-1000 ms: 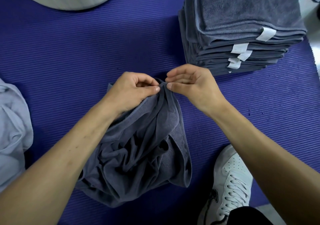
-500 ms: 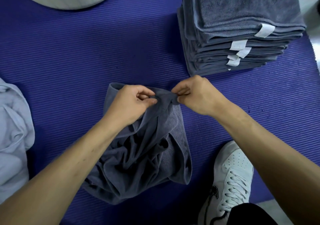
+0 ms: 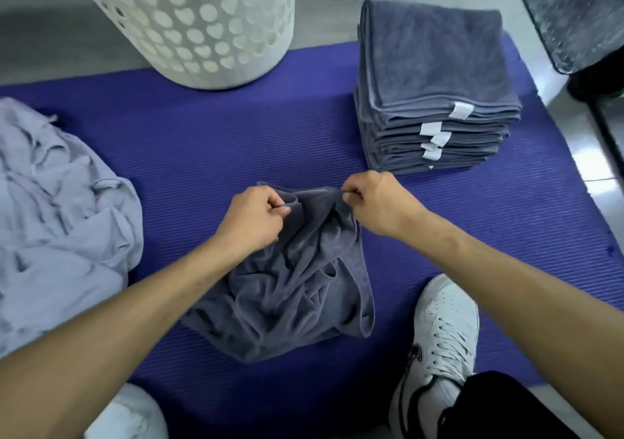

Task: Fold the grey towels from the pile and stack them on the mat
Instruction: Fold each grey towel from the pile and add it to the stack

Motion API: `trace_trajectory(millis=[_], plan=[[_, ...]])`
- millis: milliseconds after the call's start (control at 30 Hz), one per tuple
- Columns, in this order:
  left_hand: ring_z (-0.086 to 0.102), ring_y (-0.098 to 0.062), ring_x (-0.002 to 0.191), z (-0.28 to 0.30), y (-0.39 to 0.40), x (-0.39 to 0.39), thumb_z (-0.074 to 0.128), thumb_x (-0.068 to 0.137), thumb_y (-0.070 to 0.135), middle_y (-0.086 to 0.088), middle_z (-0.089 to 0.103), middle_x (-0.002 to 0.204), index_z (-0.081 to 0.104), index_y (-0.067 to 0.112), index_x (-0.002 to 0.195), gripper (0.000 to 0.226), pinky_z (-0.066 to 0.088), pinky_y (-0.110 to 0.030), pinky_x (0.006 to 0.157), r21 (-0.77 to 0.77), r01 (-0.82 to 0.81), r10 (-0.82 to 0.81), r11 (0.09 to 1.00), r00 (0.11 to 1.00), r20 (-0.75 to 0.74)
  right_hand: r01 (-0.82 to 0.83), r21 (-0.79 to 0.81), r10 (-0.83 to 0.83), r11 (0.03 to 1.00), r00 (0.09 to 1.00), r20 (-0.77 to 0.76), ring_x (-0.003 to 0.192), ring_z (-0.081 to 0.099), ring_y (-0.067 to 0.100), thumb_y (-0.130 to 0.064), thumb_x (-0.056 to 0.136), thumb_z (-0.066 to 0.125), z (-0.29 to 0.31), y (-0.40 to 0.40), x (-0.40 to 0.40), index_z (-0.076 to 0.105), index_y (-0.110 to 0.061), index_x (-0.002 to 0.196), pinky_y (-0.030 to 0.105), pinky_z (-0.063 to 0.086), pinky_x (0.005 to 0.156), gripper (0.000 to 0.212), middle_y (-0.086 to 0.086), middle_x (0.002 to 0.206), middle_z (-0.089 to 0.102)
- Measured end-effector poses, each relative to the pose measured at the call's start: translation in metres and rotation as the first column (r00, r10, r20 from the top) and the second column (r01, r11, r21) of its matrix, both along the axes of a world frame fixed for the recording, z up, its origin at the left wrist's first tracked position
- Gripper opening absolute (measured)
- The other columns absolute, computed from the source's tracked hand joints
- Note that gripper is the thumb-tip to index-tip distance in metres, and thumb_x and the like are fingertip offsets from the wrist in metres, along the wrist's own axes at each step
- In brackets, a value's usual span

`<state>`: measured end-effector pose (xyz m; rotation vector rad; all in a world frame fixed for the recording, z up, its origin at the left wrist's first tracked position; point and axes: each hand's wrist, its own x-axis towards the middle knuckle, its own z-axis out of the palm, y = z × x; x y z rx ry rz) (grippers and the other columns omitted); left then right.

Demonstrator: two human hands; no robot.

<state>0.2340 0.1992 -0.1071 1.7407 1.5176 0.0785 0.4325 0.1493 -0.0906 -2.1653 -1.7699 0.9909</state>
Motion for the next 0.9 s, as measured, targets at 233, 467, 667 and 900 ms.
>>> trace_trajectory(millis=[233, 467, 667, 900], plan=[[0.067, -0.022, 0.077, 0.111, -0.009, -0.045, 0.053, 0.096, 0.019, -0.002, 0.068, 0.081, 0.051, 0.021, 0.083, 0.013, 0.055, -0.041, 0.071, 0.172, 0.044, -0.028, 0.984, 0.995, -0.096, -0.036, -0.020, 0.032, 0.999, 0.987, -0.160, 0.062, 0.072, 0.021, -0.003, 0.094, 0.042, 0.135, -0.023, -0.027, 0.060, -0.013, 0.093, 0.024, 0.058, 0.060, 0.021, 0.012, 0.069, 0.070], [0.064, -0.019, 0.076, 0.227, -0.040, -0.092, 0.053, 0.095, 0.017, -0.003, 0.066, 0.082, 0.050, 0.021, 0.081, 0.015, 0.049, -0.032, 0.065, 0.420, -0.108, 0.111, 0.901, 0.994, 0.017, -0.141, 0.222, 0.126, 0.965, 0.989, 0.082, 0.073, 0.066, 0.025, -0.001, 0.082, 0.047, 0.254, -0.065, -0.062, 0.069, -0.002, 0.083, 0.031, 0.054, 0.071, 0.022, 0.010, 0.076, 0.069], [0.068, -0.021, 0.075, 0.250, -0.089, -0.109, 0.052, 0.096, 0.015, -0.006, 0.071, 0.081, 0.053, 0.017, 0.086, 0.010, 0.053, -0.033, 0.069, 0.439, -0.289, 0.213, 0.851, 0.953, 0.214, 0.093, 0.535, -0.131, 0.840, 0.991, 0.033, 0.074, 0.061, 0.026, -0.005, 0.092, 0.048, 0.274, -0.106, -0.064, 0.070, -0.002, 0.091, 0.036, 0.050, 0.064, 0.022, 0.011, 0.083, 0.070], [0.063, -0.016, 0.070, 0.281, -0.119, -0.121, 0.049, 0.099, 0.015, -0.001, 0.066, 0.072, 0.050, 0.014, 0.090, 0.009, 0.043, -0.028, 0.064, 0.596, -0.294, 0.131, 0.747, 0.944, 0.302, 0.180, 0.638, -0.242, 0.748, 0.970, 0.010, 0.084, 0.059, 0.036, -0.013, 0.096, 0.043, 0.294, -0.123, -0.070, 0.060, -0.006, 0.093, 0.046, 0.052, 0.073, 0.019, 0.016, 0.090, 0.066]])
